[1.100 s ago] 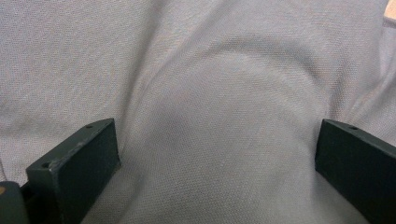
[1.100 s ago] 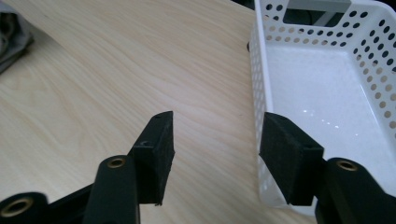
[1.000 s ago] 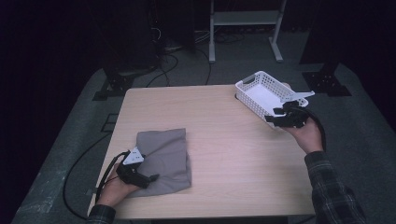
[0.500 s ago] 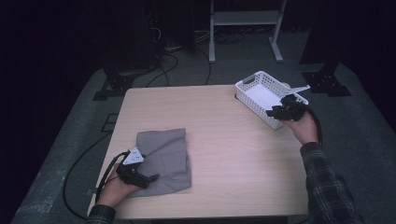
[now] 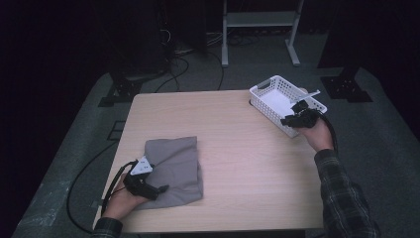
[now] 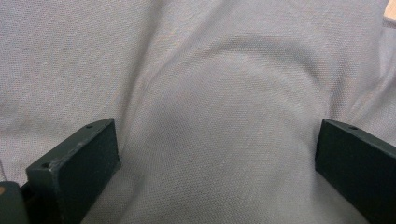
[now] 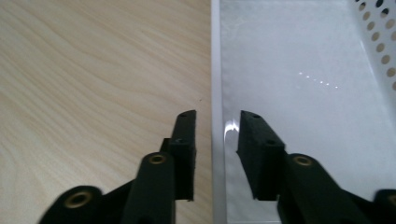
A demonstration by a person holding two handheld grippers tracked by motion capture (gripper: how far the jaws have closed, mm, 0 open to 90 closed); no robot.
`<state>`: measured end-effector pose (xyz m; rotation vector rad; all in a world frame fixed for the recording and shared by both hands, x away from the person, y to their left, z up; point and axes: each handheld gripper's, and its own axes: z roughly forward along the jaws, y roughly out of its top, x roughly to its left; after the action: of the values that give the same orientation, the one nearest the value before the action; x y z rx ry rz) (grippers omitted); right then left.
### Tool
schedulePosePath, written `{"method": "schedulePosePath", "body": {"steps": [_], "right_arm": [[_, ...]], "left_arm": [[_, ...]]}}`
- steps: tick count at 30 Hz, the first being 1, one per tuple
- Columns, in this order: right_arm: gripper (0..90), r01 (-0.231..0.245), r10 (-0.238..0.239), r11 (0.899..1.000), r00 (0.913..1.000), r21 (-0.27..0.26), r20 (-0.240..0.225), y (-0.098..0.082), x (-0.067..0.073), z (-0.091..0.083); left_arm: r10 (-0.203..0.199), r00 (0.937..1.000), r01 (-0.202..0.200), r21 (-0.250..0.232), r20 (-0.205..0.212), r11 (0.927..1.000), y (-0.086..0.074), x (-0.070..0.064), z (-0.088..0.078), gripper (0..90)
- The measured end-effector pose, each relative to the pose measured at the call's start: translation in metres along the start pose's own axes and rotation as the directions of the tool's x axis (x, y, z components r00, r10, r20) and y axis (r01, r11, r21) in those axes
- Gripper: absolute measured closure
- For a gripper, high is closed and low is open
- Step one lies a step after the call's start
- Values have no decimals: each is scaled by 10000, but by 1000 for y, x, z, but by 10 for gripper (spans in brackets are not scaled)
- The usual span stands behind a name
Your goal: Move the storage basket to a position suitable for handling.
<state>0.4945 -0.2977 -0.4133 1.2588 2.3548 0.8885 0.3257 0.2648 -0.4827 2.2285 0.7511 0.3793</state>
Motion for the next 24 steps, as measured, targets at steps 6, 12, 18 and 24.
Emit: {"method": "schedulePosePath", "body": {"steps": [6,12,18,24], "right_arm": [[807,314,-313,9991,9995,279,-26,0,5,1],[808,408,-403,9988,9990,274,-198,-3,11,-2],[812,630,-618,9978,9968,224,-516,-14,22,-11],[814,724,-711,9973,9945,149,-773,-25,35,-19]], "left_arm": [[-5,10000,5,-2,0,10000,0,0,0,0],[-5,10000,5,-2,-4,10000,0,0,0,0],[-8,10000,8,1,-1,10000,0,0,0,0],[-5,10000,5,3,-7,10000,0,0,0,0]]}}
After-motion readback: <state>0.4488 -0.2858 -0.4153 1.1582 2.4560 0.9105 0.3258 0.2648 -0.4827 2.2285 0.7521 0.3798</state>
